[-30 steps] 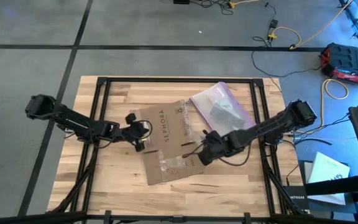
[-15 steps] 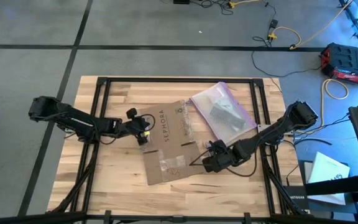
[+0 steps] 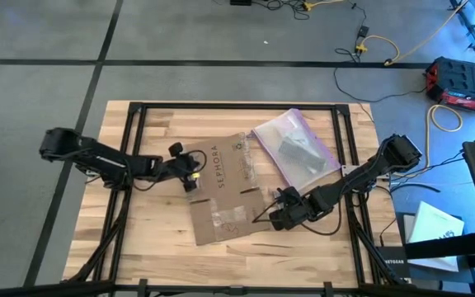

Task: Unpack boxes
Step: Close the cutter, then return to Home Position

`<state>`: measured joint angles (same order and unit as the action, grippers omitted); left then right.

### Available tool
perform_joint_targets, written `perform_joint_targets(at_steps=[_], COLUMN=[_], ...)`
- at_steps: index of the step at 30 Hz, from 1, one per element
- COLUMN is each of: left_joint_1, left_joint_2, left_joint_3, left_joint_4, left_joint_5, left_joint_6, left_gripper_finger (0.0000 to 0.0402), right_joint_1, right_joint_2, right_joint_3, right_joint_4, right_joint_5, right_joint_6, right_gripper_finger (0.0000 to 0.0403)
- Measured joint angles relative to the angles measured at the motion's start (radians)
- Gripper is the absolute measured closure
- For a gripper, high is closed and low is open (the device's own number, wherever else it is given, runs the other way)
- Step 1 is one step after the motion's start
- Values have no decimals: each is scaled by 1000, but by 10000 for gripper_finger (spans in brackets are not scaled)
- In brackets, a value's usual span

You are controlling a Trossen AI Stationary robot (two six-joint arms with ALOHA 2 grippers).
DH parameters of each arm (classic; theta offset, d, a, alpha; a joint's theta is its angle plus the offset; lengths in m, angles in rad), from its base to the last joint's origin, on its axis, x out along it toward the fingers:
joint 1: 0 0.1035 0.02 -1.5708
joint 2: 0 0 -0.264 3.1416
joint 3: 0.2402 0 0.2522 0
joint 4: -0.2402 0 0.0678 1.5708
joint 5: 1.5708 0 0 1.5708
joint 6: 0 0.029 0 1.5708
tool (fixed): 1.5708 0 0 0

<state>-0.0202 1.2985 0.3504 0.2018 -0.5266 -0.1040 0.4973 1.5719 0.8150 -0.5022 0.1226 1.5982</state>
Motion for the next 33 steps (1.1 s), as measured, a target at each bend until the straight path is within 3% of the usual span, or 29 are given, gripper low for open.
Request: perform_joint_targets(at_steps=[5,12,21,25,27,29,33], left_joint_1=[22,-16,66,81,79,80,94], left_joint_2=[31,32,85,58,11,-46,-167], left_joint_3=[0,0,0,2,10,12,12], left_joint_4=[24,13,27,58,122,174,227], left_joint_5=[19,61,60,59,90,138,151], left_joint_6=[-41,-113,47,21,-6,-39,-47], left_gripper_finger=[402,402,402,402,402,402,402], right_joint_1=[0,-34,-165,-226,-257,-313,-474], right_joint_2=[0,0,0,0,0,0,5], right_joint_3=[0,21,25,25,25,25,26], right_joint_4=[6,31,143,302,442,619,958], right_joint_5=[1,134,381,467,464,382,175], right_joint_6=[-36,-220,-680,-933,-1079,-1212,-1348], right_gripper_finger=[192,213,244,282,328,380,398])
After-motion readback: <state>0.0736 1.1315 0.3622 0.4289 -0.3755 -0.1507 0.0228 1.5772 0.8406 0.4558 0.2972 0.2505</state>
